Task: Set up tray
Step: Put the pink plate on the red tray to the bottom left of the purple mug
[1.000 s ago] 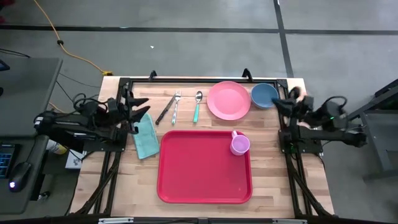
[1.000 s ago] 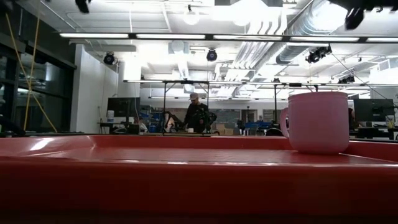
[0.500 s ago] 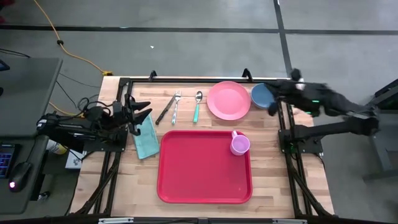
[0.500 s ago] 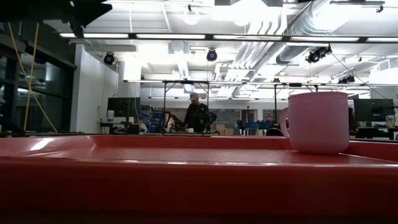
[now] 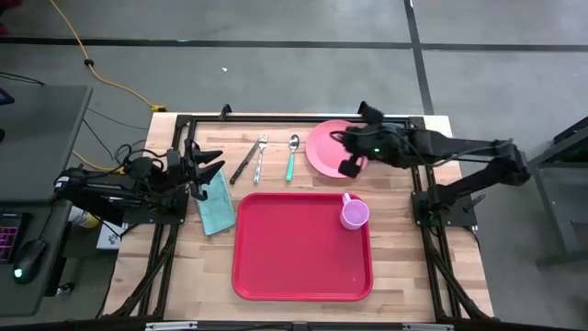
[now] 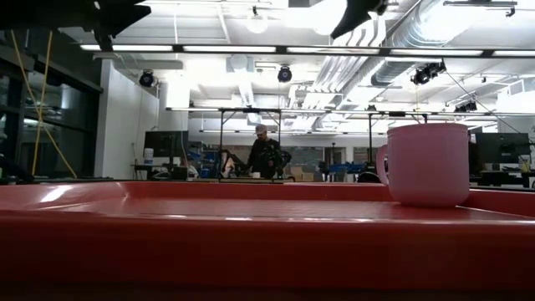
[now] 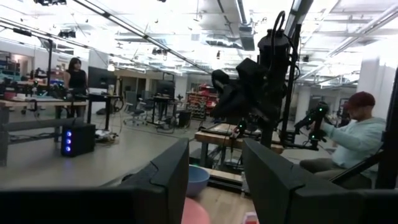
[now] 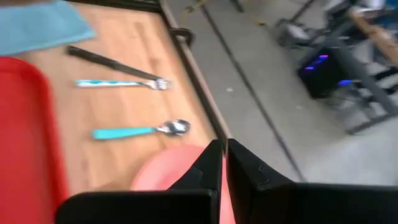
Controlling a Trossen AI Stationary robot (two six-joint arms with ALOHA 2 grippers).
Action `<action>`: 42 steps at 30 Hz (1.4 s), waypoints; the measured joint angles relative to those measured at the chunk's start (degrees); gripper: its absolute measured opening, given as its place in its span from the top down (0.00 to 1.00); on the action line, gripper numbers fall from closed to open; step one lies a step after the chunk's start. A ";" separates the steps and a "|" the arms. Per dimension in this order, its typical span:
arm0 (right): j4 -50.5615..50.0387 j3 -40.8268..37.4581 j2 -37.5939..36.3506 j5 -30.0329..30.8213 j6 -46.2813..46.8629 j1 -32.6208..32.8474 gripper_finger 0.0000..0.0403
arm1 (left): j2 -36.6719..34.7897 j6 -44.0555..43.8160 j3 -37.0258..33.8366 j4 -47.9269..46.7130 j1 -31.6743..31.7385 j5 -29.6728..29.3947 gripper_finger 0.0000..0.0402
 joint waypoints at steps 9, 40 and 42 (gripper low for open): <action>-3.15 11.07 11.72 -7.01 2.78 0.01 1.00 | 0.00 -1.13 0.00 0.01 0.00 1.43 0.55; 3.78 19.17 21.40 -24.77 15.08 -4.36 1.00 | -14.31 1.11 0.77 -8.88 0.00 5.94 0.55; 3.87 19.18 21.57 -23.87 16.19 -4.94 1.00 | -14.18 0.96 1.16 -10.18 0.00 5.56 0.55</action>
